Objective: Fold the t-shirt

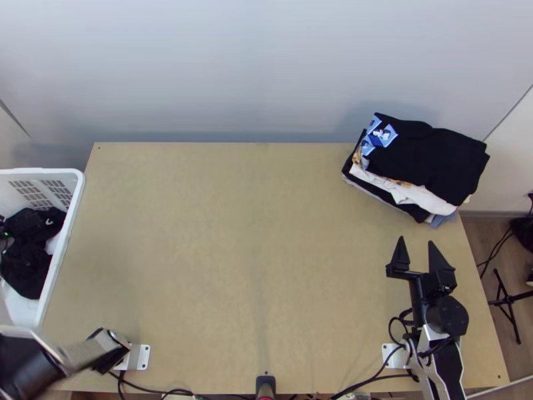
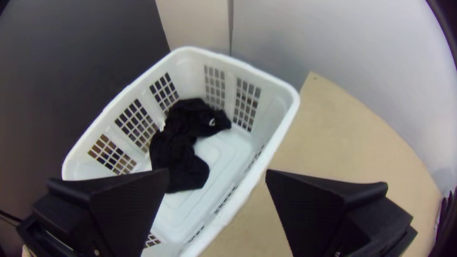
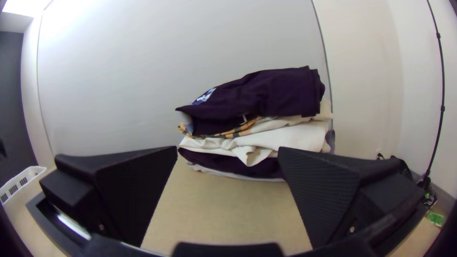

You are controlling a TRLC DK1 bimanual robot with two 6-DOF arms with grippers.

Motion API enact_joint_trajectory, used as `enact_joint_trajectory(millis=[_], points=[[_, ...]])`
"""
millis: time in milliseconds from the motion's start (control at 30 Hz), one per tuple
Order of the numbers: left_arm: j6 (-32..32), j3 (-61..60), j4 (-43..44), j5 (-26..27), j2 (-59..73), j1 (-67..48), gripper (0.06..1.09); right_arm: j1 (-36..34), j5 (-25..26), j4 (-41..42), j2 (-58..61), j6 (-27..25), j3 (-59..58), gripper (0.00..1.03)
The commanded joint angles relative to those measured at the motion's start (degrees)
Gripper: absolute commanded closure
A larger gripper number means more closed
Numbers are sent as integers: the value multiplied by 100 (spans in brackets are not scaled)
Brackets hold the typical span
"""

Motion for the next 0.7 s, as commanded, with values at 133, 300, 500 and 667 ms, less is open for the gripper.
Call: enact_joint_trajectory(millis=[133, 300, 500, 667], points=[[591, 1285, 376, 866, 3609, 1064, 11, 1, 1, 0, 1, 1, 1, 5], [433, 1953, 921, 866, 4628, 1170, 11, 1, 1, 0, 1, 1, 1, 4], [292, 3017, 1150, 874, 5709, 1214, 10, 1, 1, 0, 1, 1, 1, 4], [301, 4133, 965, 857, 6799, 1258, 11, 1, 1, 0, 1, 1, 1, 5]])
